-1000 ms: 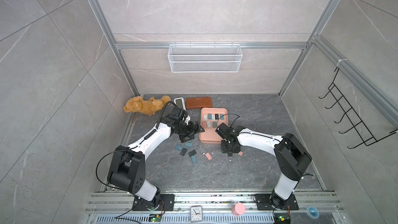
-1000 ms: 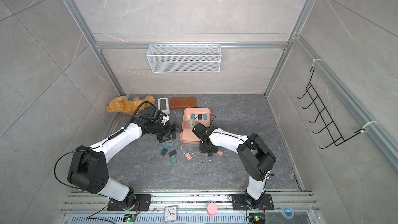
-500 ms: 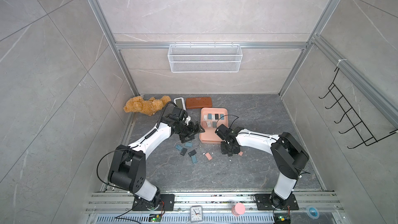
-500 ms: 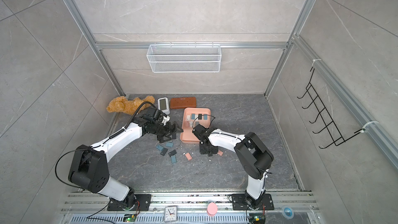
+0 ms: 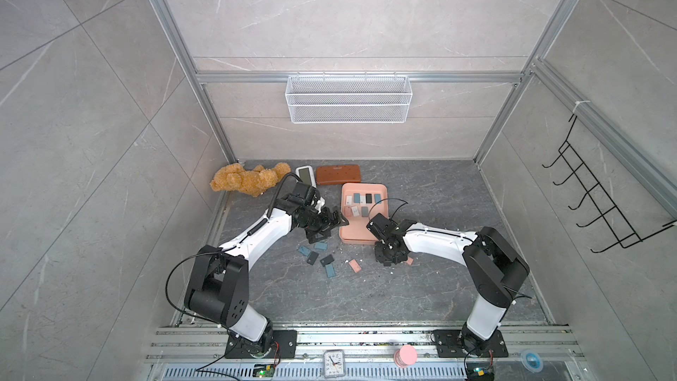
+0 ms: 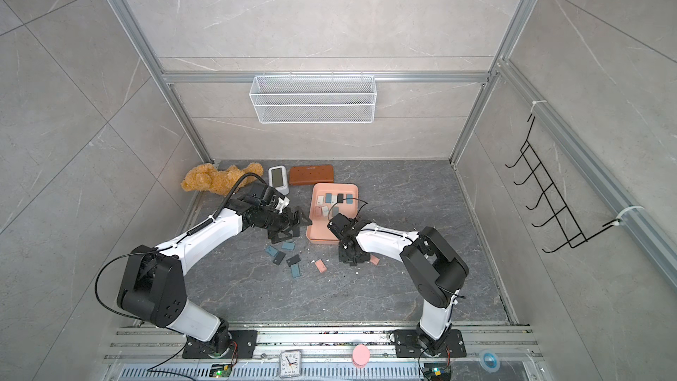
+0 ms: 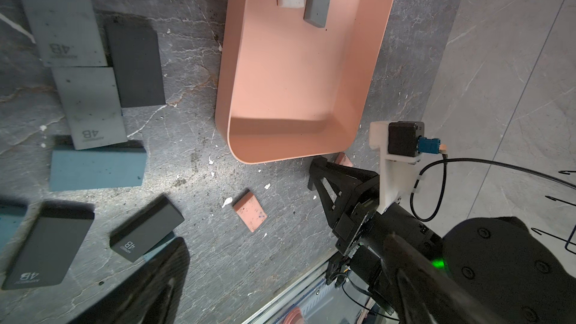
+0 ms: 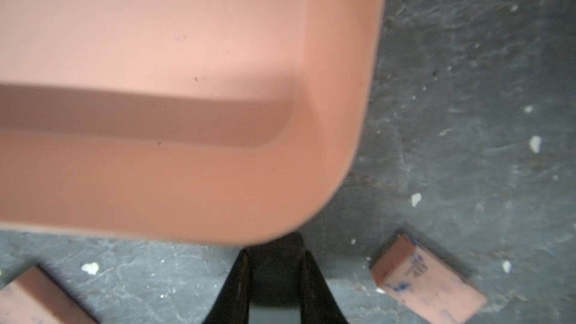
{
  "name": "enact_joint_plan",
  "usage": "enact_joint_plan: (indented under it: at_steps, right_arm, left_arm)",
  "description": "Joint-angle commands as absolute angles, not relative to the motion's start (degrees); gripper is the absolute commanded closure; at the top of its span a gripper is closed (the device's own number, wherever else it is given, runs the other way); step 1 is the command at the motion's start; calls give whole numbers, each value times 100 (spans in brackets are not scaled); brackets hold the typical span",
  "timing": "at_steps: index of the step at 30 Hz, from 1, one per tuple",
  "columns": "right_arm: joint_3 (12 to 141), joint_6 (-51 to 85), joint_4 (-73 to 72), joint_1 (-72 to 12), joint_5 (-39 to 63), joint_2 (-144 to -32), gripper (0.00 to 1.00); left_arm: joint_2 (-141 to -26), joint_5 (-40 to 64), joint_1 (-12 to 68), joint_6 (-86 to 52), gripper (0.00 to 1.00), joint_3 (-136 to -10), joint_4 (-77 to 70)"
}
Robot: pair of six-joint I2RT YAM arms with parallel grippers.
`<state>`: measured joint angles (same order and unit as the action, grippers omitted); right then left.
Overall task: Put the eraser in the storage box
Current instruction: Pick up the eraser from the center of the board, then place the eraser in the storage box.
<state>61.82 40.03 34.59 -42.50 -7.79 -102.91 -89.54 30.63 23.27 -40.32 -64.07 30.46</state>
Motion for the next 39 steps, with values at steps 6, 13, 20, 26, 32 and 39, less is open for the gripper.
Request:
enact_joint_plan:
  at_steps: [6, 13, 20, 26, 32, 39]
  right_arm:
    - [6723, 4136, 4397, -4219, -1290, -10366, 83]
    - [7769, 3951, 5078, -4219, -1362, -10200, 83]
    - [9002, 3797, 5347, -4148, -1372, -10824, 82]
    - [10000, 3622, 5282, -3796, -967, -11771, 82]
    - [10979, 3311, 5489, -3439, -862, -12637, 81]
    - [11867, 3001, 5799, -3169, -759, -13437, 81]
  left_arm:
    - [-9140, 3204, 2347, -3871, 1, -6865, 3112]
    - [-9202, 3194, 2331, -3799, 1, -7028, 3142]
    - [-9453, 3278, 2250, -3889, 1, -7374, 3059]
    - [-9545, 3353, 2213, -3986, 1, -7558, 3050]
    - [-9495, 3338, 2198, -4009, 1, -7455, 3054]
    - [-9501, 3340, 2069, -3982, 1, -7420, 3115]
